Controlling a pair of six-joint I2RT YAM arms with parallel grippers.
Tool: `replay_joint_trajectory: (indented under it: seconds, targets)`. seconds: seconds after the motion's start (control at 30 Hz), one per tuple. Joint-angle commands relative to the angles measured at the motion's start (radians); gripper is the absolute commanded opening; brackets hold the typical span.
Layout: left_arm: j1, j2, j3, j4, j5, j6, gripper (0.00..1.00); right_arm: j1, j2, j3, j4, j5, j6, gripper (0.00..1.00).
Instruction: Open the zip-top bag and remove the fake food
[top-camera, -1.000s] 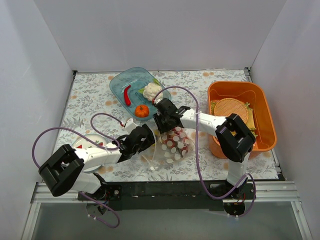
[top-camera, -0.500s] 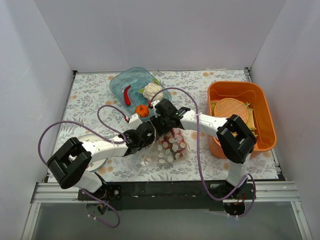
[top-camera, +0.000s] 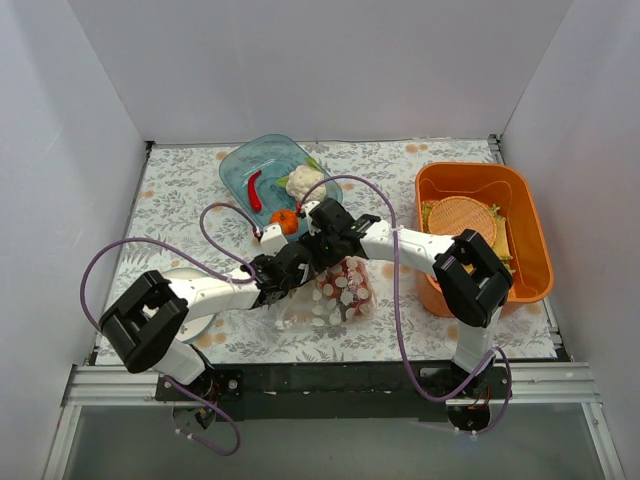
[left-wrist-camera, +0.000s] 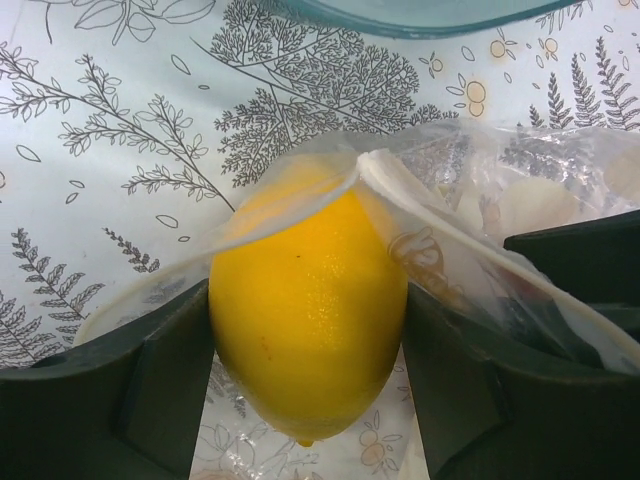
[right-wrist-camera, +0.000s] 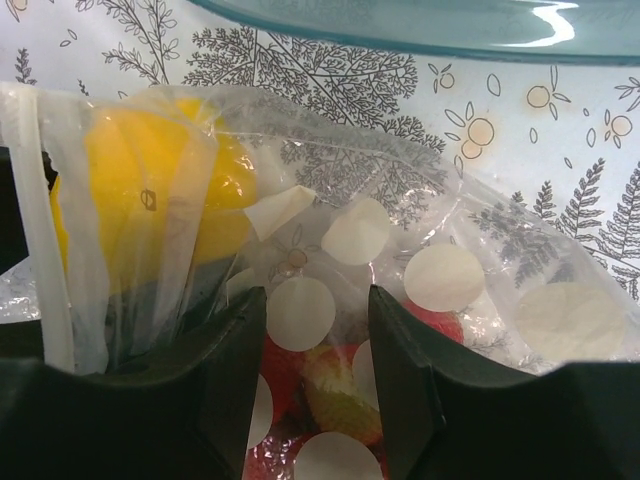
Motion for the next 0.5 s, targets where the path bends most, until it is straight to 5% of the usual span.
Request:
replay_joint_trajectory:
  seconds: [0.0, 0.1, 0.47]
  targets:
    - [0.001, -0.052, 0.012, 0.064, 0.000, 0.064, 0.40, 0.019, -0.023, 0.015, -0.020, 0.048, 0.000, 0.53]
    - [0.001, -0.103, -0.014, 0.052, 0.058, 0.072, 0.31, -0.012, -0.017, 0.015, -0.039, 0.083, 0.050, 0.52]
    - [0.003, -0.363, -0.112, -0.101, 0.239, 0.025, 0.31, -0.075, -0.057, -0.024, 0.024, 0.099, 0.130, 0.52]
